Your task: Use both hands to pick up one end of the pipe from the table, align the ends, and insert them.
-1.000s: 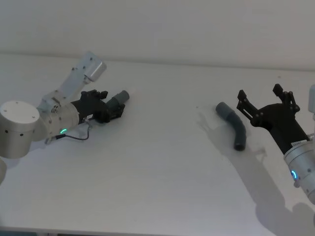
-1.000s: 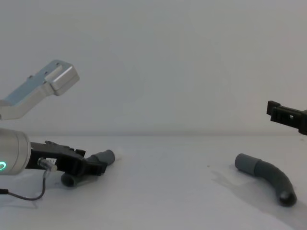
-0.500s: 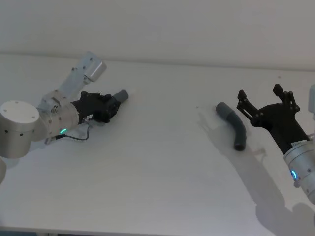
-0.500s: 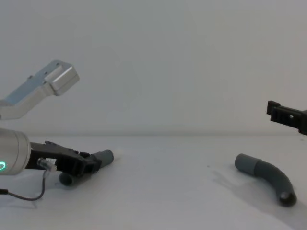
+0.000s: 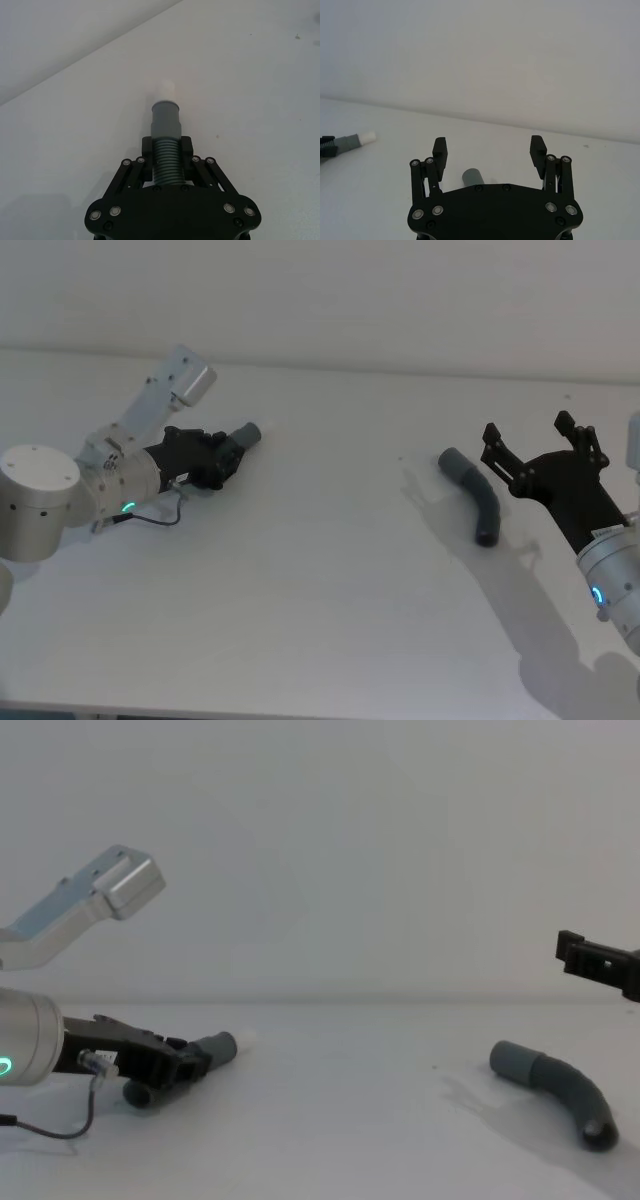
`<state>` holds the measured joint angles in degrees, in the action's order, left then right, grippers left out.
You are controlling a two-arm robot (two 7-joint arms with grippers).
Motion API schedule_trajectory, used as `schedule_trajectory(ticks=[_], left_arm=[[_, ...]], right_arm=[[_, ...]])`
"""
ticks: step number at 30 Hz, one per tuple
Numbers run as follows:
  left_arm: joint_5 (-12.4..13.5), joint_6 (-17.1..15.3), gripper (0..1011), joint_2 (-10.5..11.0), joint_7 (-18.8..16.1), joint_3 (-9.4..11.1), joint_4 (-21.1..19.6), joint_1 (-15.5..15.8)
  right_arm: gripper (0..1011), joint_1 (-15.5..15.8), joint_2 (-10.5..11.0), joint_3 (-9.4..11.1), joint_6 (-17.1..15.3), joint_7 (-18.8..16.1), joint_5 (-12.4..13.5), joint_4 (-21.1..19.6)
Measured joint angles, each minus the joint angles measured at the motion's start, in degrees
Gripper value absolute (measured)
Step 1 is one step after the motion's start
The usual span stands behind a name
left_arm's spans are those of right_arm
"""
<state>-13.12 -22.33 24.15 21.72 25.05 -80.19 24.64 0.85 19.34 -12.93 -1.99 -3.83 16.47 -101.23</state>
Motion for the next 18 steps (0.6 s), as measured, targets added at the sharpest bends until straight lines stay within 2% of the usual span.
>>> schedule_trajectory(ticks=[9, 13, 16, 17, 18], left_arm=[[0.0, -0.05, 318, 0.0, 0.0, 0.0, 0.0, 0.0], [0.0, -0.05, 318, 0.0, 0.0, 0.0, 0.0, 0.0], [0.0, -0.05, 318, 0.0, 0.0, 0.01, 0.0, 0.0], [-0.01, -0.06, 318, 0.0, 0.0, 0.0, 0.0, 0.0], [0.0, -0.05, 318, 0.0, 0.0, 0.0, 0.0, 0.0]], right_arm=[[1004, -0.14, 0.83, -0.14, -3.0, -1.4, 0.36, -0.95], [1004, -0.4, 1.34, -0.26, -5.66, -2.25, 0.88, -1.54], [1004, -0.9, 1.75, -0.45, -8.93, -2.98, 1.41, -2.06], [1004, -0.9, 1.75, -0.45, -8.93, -2.98, 1.41, -2.06], [1004, -1.18, 1.83, -0.53, -10.56, -3.13, 1.62, -2.21]])
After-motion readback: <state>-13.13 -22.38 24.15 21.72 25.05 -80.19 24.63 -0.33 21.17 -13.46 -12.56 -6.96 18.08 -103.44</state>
